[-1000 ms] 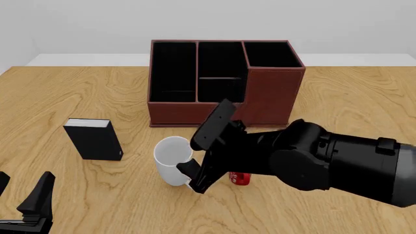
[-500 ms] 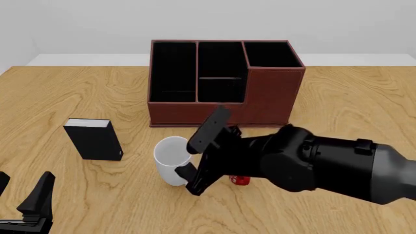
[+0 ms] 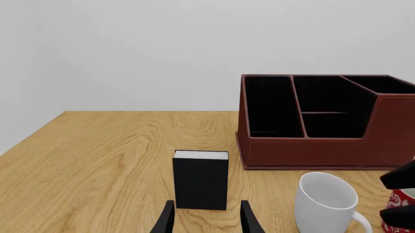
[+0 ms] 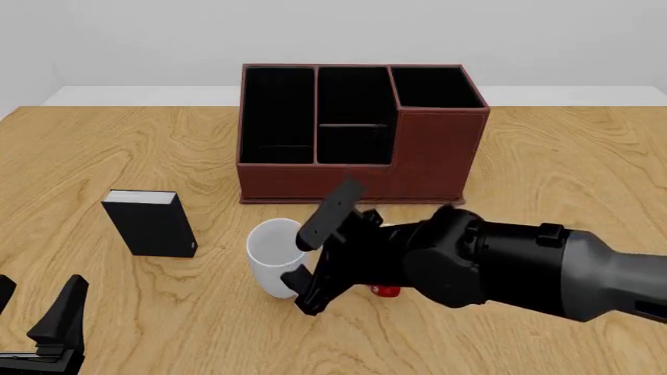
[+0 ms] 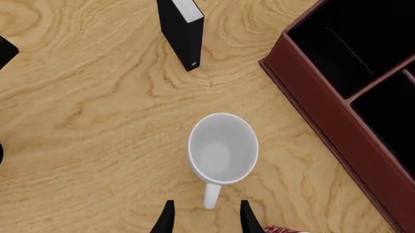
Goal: Pick up the white mug and place it to the right of the caddy.
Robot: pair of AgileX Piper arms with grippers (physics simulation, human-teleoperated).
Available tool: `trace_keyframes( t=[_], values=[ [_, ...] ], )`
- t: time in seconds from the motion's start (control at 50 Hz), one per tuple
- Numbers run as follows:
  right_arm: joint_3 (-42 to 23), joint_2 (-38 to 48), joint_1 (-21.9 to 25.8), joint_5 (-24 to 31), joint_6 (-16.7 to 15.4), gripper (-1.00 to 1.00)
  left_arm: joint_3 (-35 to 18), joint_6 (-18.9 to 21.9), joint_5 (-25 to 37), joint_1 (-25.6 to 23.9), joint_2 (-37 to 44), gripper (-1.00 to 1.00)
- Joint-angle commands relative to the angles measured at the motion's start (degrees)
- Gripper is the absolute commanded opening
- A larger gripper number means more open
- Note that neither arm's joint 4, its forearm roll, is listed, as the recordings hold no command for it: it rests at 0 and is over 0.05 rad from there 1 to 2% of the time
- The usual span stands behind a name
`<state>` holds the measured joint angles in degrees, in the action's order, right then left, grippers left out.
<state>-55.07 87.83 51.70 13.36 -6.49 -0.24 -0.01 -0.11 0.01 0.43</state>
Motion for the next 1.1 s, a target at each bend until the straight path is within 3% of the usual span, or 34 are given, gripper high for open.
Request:
trace_keyframes(
  t=[0.02,1.1],
  values=[
    [0.44,1.57,-0.41,-0.73,0.31,1.0,0.0,0.0,0.0,0.01,0.0,1.0],
    [1.04,6.97,-0.38,-4.0,2.94,1.0,0.0,0.0,0.0,-0.01,0.01,1.0]
  ],
)
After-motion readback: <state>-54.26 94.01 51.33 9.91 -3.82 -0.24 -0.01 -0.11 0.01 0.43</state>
